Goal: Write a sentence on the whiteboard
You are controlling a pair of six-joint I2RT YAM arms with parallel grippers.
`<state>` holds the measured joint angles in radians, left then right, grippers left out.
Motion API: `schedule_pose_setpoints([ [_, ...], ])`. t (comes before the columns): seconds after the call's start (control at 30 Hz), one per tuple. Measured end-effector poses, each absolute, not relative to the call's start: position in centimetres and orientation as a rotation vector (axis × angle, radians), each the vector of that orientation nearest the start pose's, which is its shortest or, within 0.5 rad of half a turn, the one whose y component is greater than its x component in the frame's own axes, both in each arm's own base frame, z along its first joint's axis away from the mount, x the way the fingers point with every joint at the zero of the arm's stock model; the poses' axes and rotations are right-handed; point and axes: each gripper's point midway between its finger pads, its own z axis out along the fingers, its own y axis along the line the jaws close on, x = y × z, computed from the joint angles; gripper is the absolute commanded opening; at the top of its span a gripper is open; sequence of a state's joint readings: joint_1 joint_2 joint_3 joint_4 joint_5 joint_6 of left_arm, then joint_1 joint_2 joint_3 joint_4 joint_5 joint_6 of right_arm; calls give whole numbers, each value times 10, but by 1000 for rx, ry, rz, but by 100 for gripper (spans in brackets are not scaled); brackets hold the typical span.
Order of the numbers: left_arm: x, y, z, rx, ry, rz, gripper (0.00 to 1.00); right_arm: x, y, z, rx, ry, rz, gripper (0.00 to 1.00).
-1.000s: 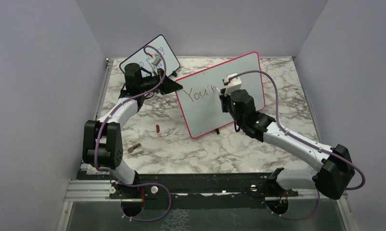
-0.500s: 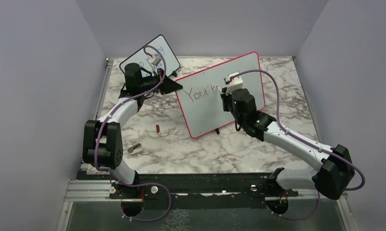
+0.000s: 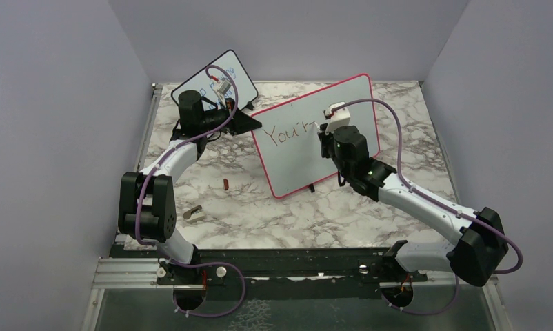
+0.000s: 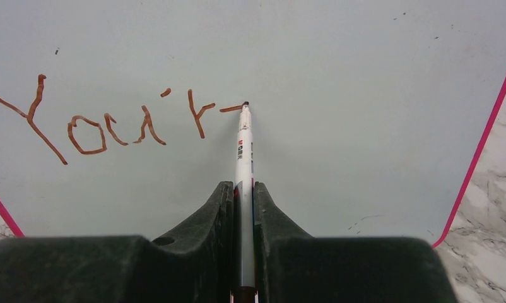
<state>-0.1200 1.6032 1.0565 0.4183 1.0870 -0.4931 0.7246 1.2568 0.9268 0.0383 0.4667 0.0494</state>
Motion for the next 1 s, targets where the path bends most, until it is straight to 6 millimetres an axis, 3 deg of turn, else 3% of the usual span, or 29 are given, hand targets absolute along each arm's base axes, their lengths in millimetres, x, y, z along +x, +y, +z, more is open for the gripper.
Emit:
schedule_pose_setpoints([
  [1.0, 379, -212, 247, 541, 1741, -1356, 0, 352, 218, 242, -339, 1772, 157, 1],
])
